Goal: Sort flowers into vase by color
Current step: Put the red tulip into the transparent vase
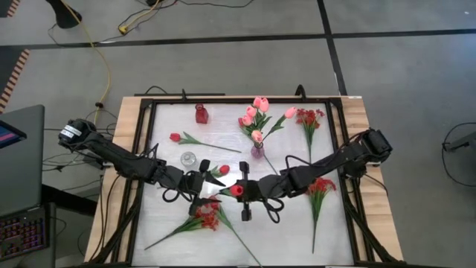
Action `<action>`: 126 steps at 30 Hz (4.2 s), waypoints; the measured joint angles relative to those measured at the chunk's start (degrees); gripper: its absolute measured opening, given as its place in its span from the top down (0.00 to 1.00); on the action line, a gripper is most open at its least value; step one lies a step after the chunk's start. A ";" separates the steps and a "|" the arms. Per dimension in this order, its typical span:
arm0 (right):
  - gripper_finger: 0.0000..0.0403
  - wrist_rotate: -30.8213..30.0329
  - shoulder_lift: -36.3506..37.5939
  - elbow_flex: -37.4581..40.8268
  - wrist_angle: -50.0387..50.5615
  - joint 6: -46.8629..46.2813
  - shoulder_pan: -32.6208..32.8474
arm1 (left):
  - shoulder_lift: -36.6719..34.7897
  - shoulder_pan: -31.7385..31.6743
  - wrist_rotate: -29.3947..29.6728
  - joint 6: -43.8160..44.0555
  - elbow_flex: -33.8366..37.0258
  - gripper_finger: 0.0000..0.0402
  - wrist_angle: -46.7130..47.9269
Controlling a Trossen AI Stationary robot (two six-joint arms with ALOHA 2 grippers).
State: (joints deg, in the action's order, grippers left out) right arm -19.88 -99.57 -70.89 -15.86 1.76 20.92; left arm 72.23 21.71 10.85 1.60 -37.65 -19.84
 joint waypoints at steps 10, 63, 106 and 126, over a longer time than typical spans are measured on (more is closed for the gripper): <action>0.92 0.08 0.00 -0.02 0.42 -0.24 -0.15 | -0.02 -0.02 0.11 -2.61 0.00 0.93 -0.06; 0.30 -25.44 12.26 13.09 23.15 -24.85 15.60 | -33.40 -2.10 31.46 2.20 -4.42 1.00 31.35; 0.30 -20.20 12.07 14.12 22.64 -16.61 3.94 | -60.41 -10.86 23.47 0.60 25.55 1.00 10.28; 0.30 -13.11 12.07 14.12 22.62 -14.91 -0.52 | -60.41 -10.88 23.43 -1.93 25.53 1.00 12.94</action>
State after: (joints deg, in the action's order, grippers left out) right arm -32.99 -87.50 -56.77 6.76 -13.15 20.40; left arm 11.81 10.83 34.28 -0.33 -12.12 -6.90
